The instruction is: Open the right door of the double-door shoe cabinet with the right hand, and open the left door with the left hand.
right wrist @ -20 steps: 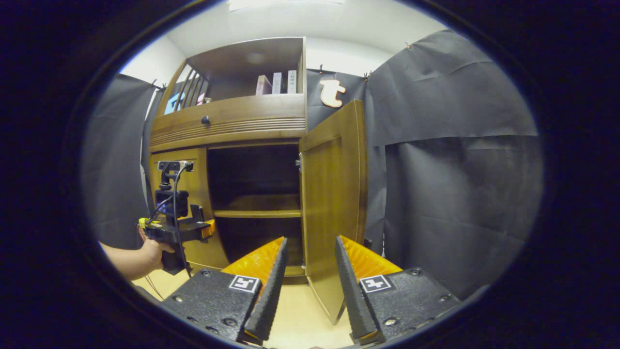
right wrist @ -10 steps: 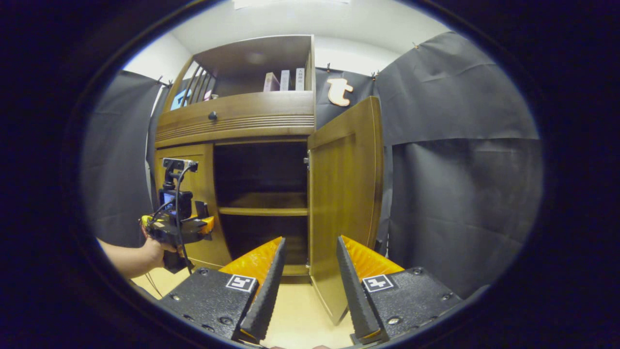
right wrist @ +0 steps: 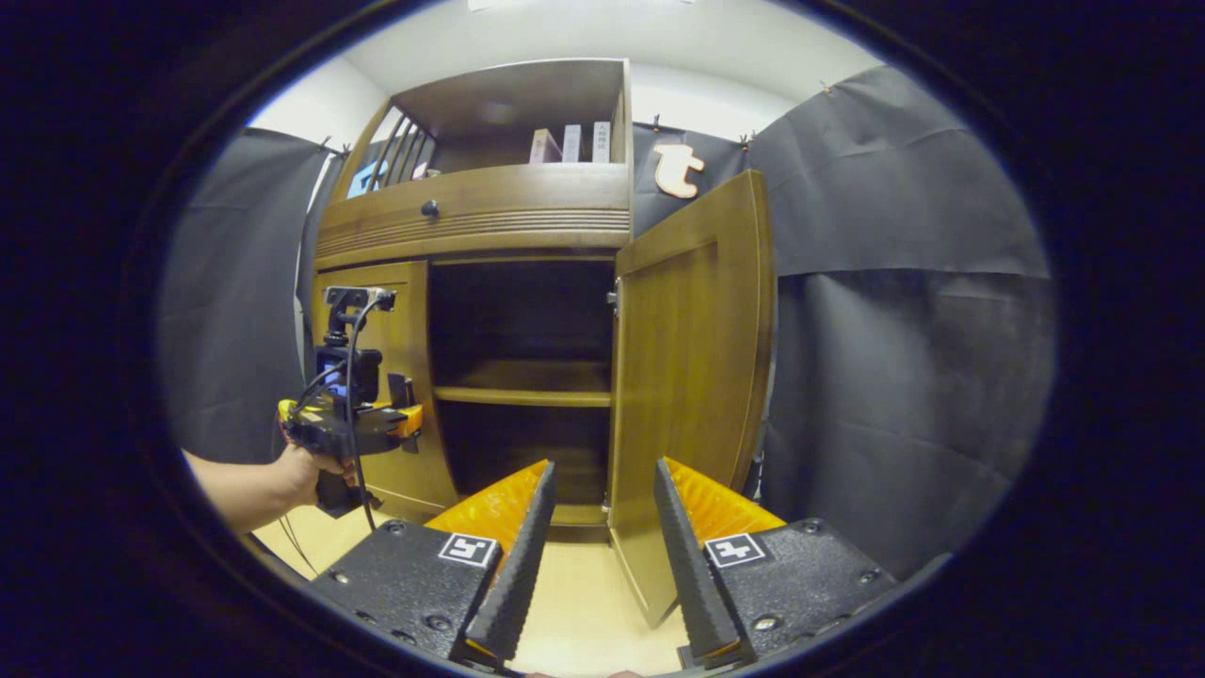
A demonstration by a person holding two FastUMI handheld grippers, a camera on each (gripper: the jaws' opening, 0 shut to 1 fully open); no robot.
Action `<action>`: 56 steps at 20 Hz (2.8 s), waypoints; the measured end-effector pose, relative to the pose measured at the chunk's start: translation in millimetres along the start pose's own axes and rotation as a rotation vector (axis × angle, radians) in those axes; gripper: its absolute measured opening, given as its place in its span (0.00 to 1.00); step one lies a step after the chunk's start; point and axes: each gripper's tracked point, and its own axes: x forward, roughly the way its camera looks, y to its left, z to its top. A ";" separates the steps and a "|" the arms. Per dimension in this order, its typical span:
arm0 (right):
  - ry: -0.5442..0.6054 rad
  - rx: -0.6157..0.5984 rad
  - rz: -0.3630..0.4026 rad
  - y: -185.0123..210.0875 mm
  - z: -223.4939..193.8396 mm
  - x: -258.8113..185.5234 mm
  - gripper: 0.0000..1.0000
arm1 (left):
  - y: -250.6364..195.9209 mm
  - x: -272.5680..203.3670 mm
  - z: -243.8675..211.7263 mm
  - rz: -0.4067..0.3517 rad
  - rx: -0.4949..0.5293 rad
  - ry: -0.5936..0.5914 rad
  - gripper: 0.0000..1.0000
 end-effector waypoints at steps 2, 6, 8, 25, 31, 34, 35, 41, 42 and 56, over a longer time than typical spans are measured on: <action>0.003 -0.006 0.007 0.3 -0.9 4.5 0.69 | 1.1 -8.5 -2.6 0.008 0.015 0.003 0.26; -0.004 -0.008 0.038 -0.7 -5.4 1.8 0.70 | 3.1 -26.5 -5.4 0.035 0.017 0.012 0.26; 0.002 -0.015 0.064 2.6 -9.3 5.6 0.69 | 6.7 -38.0 -7.7 0.047 0.023 0.015 0.26; 0.003 -0.097 0.299 38.1 -15.1 22.8 0.69 | 55.1 -149.0 -28.6 0.258 -0.072 0.024 0.29; 0.003 -0.118 0.346 46.5 -17.0 25.9 0.70 | 91.2 -186.7 -38.8 0.368 -0.138 0.024 0.21; 0.004 -0.119 0.347 48.2 -17.9 28.6 0.69 | 111.1 -200.7 -41.7 0.418 -0.106 0.034 0.22; 0.004 -0.117 0.344 48.6 -17.9 29.4 0.69 | 118.3 -202.8 -42.4 0.433 -0.087 0.037 0.22; -0.034 -0.108 0.311 49.4 -10.0 38.0 0.75 | 146.0 -215.2 -38.8 0.451 -0.100 0.033 0.20; -0.041 -0.104 0.303 49.6 -7.4 41.2 0.77 | 149.3 -216.4 -39.7 0.445 -0.099 0.033 0.24; -0.044 -0.095 0.255 70.3 -5.8 62.6 0.78 | 172.0 -225.1 -44.1 0.358 -0.123 0.054 0.20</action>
